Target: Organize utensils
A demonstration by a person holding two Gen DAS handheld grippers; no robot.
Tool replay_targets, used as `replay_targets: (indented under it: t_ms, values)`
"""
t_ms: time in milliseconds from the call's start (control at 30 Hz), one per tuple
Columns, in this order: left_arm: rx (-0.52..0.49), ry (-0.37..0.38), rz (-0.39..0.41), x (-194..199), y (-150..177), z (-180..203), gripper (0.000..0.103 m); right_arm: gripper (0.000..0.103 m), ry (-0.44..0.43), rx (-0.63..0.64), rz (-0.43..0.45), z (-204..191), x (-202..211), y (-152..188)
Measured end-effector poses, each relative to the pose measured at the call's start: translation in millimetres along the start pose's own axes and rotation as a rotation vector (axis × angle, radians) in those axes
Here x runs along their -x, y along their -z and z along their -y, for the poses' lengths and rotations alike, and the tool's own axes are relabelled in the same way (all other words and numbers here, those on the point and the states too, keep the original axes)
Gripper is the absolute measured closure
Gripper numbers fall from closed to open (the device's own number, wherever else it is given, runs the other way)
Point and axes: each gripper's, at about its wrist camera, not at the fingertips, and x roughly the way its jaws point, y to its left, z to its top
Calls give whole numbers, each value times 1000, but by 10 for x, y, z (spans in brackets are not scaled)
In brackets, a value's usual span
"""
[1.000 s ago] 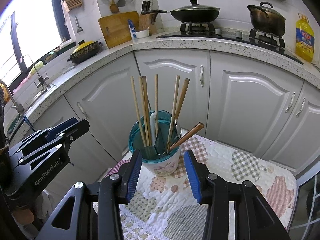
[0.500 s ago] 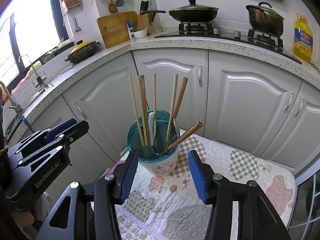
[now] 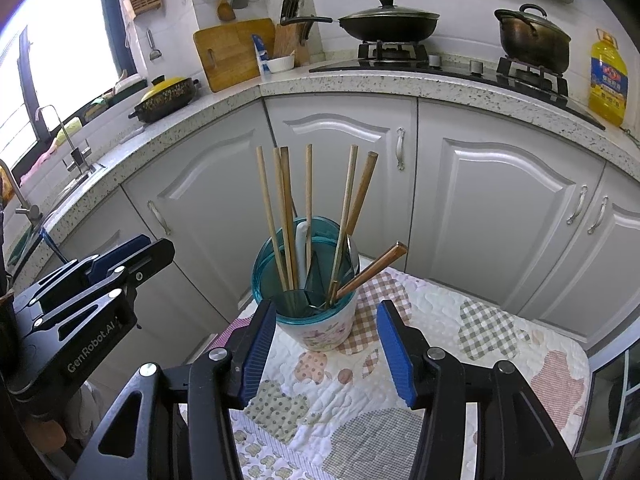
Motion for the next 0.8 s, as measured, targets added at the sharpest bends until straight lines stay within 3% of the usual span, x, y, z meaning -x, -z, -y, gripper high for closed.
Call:
replay_targets:
  t_ms: [800]
  values:
    - [5,11,11,-3,25,28,79,51,-1,11,-28,-14,-72,22]
